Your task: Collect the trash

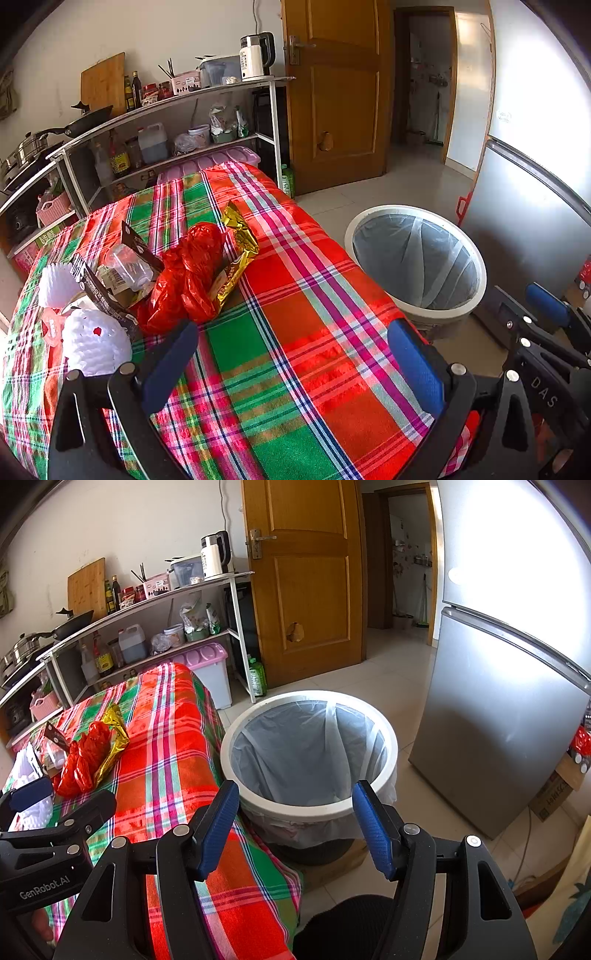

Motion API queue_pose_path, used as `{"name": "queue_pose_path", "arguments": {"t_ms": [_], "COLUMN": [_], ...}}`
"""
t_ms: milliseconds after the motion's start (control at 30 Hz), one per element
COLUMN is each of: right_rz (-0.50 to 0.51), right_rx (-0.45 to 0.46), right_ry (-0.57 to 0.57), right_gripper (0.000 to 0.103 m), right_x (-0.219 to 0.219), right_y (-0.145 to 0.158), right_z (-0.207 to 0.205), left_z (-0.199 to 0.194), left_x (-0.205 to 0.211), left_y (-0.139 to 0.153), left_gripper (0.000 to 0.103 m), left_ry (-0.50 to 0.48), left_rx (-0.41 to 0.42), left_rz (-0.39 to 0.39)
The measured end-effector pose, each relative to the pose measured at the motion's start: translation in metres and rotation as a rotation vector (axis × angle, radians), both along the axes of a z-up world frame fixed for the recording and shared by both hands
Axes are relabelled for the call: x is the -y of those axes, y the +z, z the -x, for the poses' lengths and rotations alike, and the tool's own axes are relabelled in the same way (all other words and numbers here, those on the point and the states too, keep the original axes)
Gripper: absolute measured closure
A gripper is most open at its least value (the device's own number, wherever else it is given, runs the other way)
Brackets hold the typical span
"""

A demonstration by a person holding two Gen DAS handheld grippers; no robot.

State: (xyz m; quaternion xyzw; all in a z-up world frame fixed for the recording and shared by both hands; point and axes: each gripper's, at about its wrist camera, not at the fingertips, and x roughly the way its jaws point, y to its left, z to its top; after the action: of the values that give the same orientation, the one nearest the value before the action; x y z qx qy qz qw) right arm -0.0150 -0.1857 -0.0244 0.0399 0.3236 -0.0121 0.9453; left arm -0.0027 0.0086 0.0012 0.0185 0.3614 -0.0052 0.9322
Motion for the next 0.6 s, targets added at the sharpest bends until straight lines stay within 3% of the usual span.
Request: {"name": "queue_pose_path", "arguments": {"t_ms": [400,600], "right_rz": [-0.002,-0.003], "right_rx": [0.001,0.000], "right_ry": [0.002,0.015], "right_gripper": [0.038,0.038], "right_x": [0.000,-0.005], "right_y": [0.001,0.002], "right_z": [0.000,-0.001], "left_z": [0.000,0.010], "left_x": [-0.005,-0.020], "left_y": [0.000,0.000], "left_gripper": [0.000,0.000], "left_ry": [0.005,0.016], "left_rx": [-0.003,0.001], "left_rz": [0.009,-0.022]}}
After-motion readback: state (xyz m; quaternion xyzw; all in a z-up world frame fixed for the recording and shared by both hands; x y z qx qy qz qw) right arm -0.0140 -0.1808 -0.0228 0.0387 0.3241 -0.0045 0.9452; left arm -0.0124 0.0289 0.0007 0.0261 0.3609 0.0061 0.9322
